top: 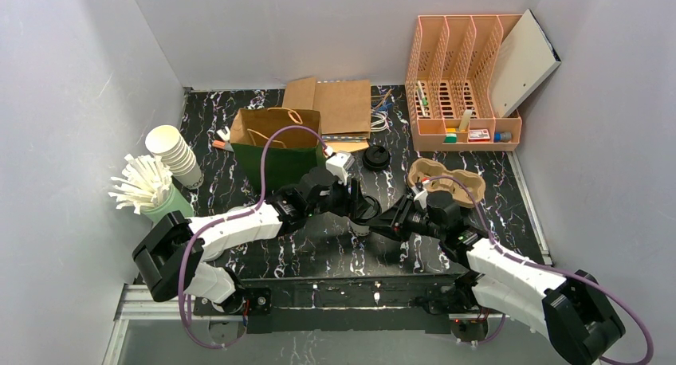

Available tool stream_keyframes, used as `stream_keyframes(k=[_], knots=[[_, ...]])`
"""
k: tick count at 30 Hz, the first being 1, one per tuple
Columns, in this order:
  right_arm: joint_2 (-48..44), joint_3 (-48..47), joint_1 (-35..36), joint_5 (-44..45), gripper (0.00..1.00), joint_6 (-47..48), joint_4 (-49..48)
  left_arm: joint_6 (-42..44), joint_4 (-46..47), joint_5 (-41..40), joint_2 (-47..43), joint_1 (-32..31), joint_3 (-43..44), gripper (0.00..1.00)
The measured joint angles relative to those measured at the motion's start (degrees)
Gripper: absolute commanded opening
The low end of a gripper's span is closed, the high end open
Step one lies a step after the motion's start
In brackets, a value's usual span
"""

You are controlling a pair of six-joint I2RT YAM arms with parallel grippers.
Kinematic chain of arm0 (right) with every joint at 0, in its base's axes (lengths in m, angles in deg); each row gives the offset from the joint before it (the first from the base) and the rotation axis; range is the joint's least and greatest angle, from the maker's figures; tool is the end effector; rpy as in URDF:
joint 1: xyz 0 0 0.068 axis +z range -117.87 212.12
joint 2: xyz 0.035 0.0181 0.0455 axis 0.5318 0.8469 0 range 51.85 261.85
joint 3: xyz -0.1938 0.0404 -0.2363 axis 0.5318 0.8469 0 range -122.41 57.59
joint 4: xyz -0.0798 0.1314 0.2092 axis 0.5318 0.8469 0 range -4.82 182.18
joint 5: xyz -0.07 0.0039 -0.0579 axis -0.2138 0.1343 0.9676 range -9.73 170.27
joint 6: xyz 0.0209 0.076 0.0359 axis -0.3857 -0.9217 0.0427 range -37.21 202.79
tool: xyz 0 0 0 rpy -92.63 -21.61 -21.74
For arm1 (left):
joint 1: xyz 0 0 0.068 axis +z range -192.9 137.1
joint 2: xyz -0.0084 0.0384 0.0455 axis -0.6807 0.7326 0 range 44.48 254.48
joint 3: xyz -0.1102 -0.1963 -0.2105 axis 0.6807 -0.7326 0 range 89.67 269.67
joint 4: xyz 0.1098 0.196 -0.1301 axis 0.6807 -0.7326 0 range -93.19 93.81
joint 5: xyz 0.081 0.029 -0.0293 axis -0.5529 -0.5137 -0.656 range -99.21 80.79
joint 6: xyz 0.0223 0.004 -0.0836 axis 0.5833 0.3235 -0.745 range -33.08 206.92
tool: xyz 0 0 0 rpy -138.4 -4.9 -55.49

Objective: Pack the takeout coffee
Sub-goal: Close the cup lid on the coffee cup.

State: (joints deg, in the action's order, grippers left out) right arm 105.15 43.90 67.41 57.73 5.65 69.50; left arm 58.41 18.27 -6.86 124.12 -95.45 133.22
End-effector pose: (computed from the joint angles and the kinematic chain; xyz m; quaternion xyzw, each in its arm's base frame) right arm 0.1448 0.1385 0.1871 0.1942 0.8060 0.5355 0.1611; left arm 0.2028 -0.2699 0.2589 0.1835 0.8065 -0.3779 0.4159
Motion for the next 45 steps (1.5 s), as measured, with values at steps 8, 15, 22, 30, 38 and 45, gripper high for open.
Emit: stream_keyframes(k=[8, 15, 22, 30, 38, 45], knots=[[2.0, 0.0, 0.0, -0.6, 0.35, -0.1, -2.1, 0.0, 1.3, -0.4, -0.1, 0.0, -0.9, 0.55], [2.7, 0.0, 0.1, -0.6, 0.33, -0.7, -2.6, 0.0, 2.3, -0.8, -0.2, 0.0, -1.6, 0.55], [4.2, 0.0, 0.1, -0.7, 0.31, -1.4, -4.0, -0.1, 4.7, -1.1, -0.2, 0.1, -2.8, 0.54], [6.4, -0.1, 0.1, -0.7, 0.31, -2.1, -5.4, -0.4, 7.1, -1.4, -0.3, 0.3, -4.2, 0.54], [6.8, -1.4, 0.1, -0.9, 0.36, -1.4, -3.5, -0.2, 6.6, -1.8, -0.3, 0.3, -3.9, 0.54], [4.0, -7.5, 0.1, 2.1, 0.44, 4.1, 10.5, 0.9, 0.0, -2.4, 1.0, 0.3, 0.9, 0.55]])
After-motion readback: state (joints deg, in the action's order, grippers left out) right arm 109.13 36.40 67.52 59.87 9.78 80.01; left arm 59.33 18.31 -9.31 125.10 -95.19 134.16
